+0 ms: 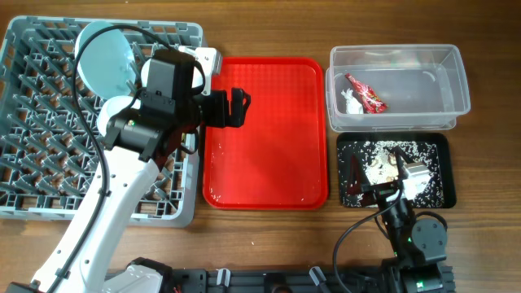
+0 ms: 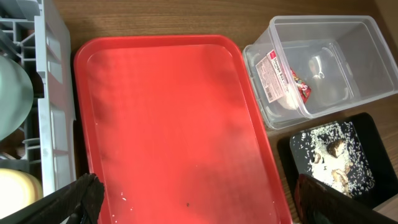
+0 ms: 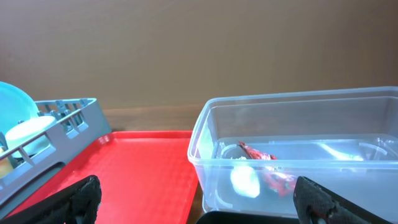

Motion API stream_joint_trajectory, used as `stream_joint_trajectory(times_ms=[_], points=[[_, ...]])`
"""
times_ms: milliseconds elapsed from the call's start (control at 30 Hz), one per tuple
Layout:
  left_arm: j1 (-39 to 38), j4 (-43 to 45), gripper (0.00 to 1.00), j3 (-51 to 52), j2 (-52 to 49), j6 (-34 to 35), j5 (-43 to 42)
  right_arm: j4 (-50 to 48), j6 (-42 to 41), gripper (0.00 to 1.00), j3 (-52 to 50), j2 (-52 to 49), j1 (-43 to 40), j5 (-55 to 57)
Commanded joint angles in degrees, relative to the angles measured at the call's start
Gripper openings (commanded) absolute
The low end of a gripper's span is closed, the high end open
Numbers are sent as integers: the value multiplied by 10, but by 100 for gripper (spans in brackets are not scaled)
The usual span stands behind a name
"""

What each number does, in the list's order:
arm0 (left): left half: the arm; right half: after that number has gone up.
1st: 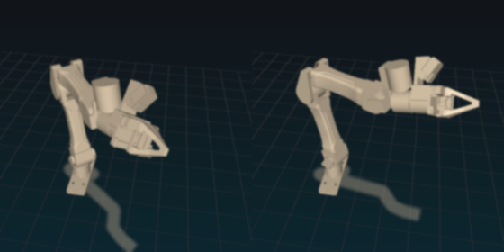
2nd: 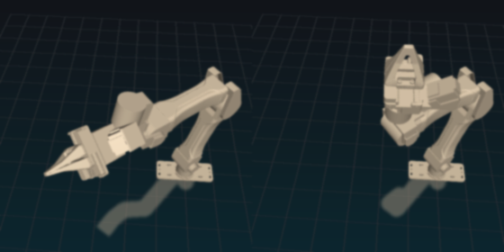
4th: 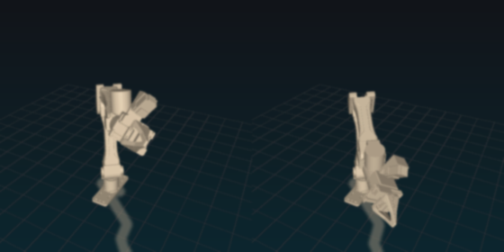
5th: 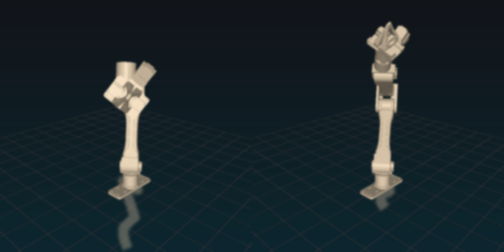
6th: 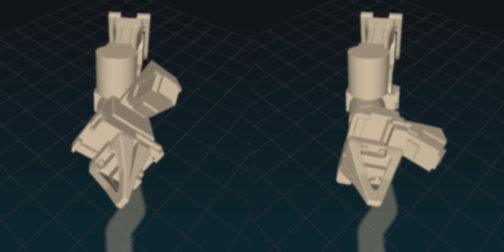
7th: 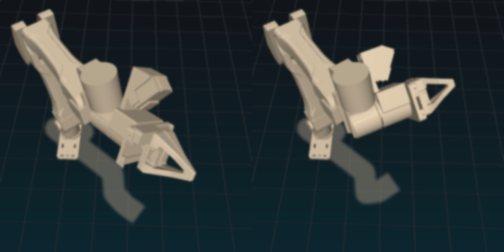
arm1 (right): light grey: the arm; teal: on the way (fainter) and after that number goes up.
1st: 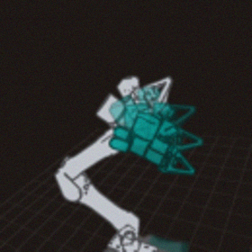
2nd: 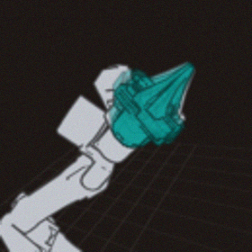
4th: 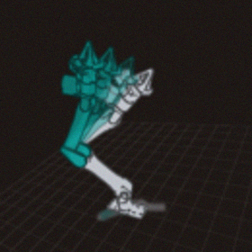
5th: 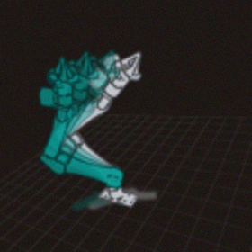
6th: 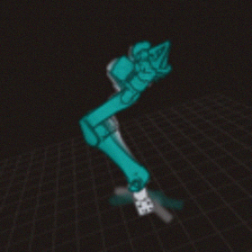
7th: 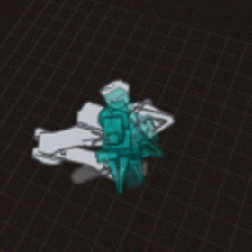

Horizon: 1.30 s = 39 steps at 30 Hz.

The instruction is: Sort waste into correct bins and load items into the dishwasher rack

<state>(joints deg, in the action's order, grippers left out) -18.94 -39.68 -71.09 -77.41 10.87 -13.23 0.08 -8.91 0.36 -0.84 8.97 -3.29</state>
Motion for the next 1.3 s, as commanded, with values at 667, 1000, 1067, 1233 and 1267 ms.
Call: stream_joint_trajectory(times_ms=[667, 1000, 1067, 1233, 1267], points=[[3, 2, 100, -2, 4, 5, -4, -1, 10, 100, -1, 6, 2, 0], [5, -61, 100, -2, 3, 5, -3, -2, 10, 100, -1, 6, 2, 0], [3, -83, 100, -2, 4, 5, -3, -1, 10, 100, -1, 6, 2, 0], [-16, -122, 100, 11, 32, 5, -4, -1, 10, 100, -1, 6, 2, 0], [-20, -122, 100, 20, 42, 5, -4, -1, 10, 100, -1, 6, 2, 0]])
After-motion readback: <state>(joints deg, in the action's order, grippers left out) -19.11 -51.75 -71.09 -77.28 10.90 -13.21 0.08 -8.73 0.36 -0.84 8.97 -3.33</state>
